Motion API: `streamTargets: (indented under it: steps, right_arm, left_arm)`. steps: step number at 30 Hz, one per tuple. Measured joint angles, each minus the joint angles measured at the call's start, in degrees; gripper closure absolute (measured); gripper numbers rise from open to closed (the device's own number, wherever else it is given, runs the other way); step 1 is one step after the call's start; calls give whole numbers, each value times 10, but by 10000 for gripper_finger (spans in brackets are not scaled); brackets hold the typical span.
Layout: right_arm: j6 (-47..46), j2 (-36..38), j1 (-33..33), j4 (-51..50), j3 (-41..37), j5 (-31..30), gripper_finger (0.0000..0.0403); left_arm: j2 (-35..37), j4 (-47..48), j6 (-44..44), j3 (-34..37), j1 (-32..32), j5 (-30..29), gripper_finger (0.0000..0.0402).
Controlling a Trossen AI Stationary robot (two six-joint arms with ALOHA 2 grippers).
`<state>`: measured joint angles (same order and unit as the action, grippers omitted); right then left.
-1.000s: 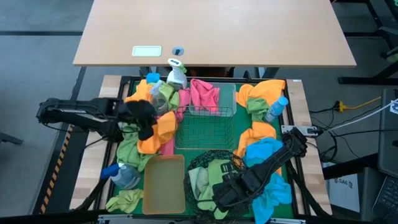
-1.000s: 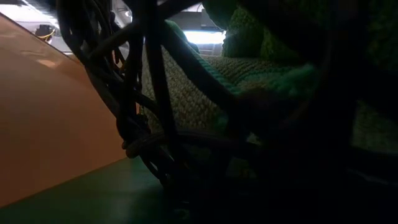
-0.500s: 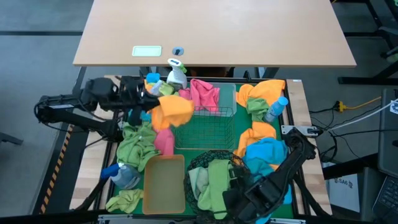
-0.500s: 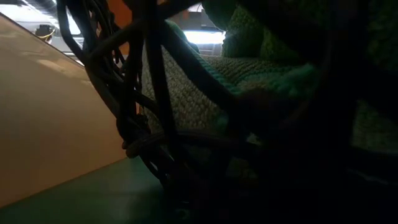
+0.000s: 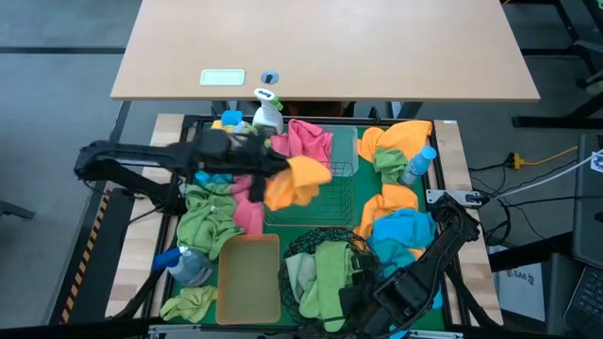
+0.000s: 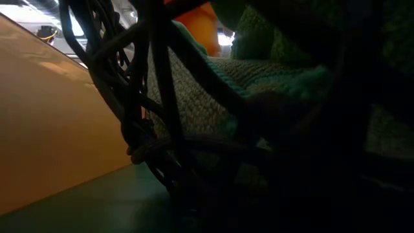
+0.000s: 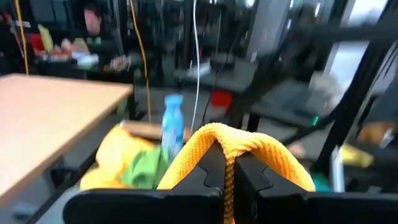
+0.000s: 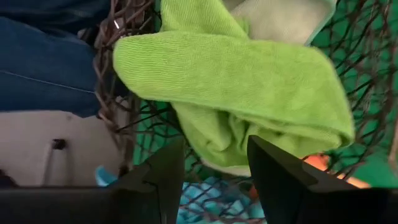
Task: Sort microfiber towel by color & place in baskets
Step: Put the orange microfiber towel into the gold wire basket
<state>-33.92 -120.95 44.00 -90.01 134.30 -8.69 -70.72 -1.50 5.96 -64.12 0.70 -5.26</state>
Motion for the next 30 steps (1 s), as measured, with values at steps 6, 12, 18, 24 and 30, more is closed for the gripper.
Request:
streamTargets:
  steps: [6,12,18,24,30]
  right_arm:
    - [-71,0,37,0,0,-20,231]
    - [-191,0,89,0,0,-81,231]
    - [-330,0,135,0,-7,-148,231]
    - [-474,0,166,0,-66,-157,231]
    - [-582,0,172,0,-161,-113,231]
  left_arm:
    - [-97,17,-19,0,15,-2,401]
    - [-165,52,-50,0,29,-2,397]
    - [-207,61,-50,0,31,-28,363]
    - [-217,68,-50,0,31,-30,325]
    - [-215,68,-50,0,31,-30,291]
